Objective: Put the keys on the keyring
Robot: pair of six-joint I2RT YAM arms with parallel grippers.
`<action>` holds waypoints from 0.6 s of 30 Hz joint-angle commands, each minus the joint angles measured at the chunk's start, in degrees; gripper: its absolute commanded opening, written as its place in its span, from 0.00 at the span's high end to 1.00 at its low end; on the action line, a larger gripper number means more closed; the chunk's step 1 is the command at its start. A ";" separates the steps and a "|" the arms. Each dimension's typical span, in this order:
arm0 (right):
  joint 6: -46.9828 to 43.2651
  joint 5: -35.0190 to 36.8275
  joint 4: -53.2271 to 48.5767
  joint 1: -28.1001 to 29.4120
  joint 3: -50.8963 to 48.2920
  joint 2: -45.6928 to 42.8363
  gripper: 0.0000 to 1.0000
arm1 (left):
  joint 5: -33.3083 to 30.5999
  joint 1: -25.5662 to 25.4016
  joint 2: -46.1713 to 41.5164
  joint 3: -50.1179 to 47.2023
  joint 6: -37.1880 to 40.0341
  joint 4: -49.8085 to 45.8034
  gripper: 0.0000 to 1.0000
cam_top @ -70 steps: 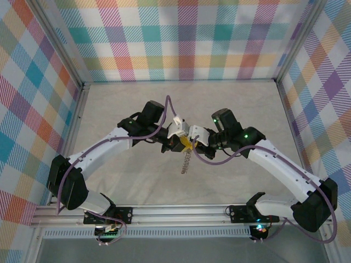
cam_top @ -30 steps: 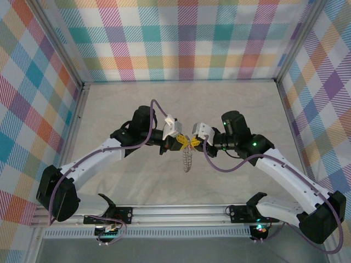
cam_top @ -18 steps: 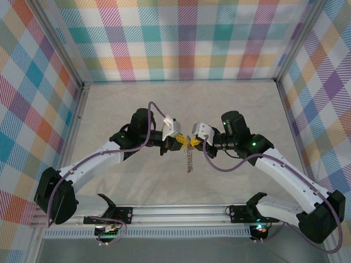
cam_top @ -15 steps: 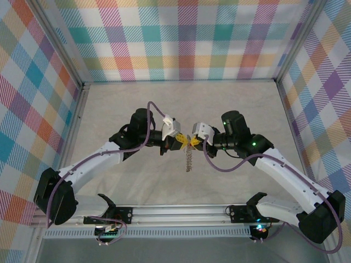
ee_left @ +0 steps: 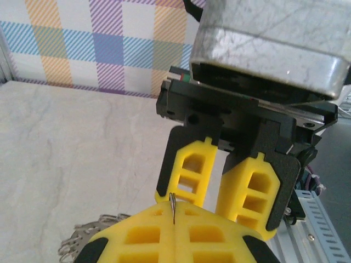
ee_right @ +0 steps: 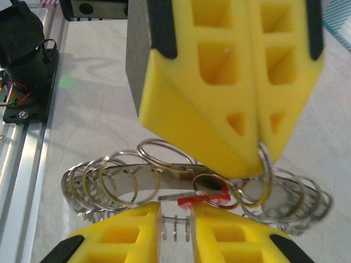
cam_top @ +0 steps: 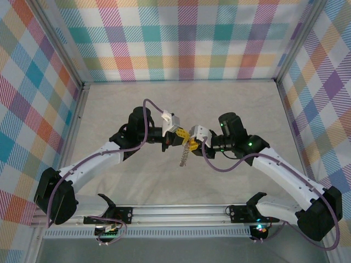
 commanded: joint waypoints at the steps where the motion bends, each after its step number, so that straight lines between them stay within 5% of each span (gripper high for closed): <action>1: -1.10 -2.41 0.18 0.42 0.19 -0.01 0.79 | 1.44 -0.01 0.30 0.80 -0.87 4.41 1.00; 18: 2.00 2.27 4.87 -2.03 -2.78 -7.44 0.71 | 3.75 -0.01 0.23 -0.12 -0.98 4.49 1.00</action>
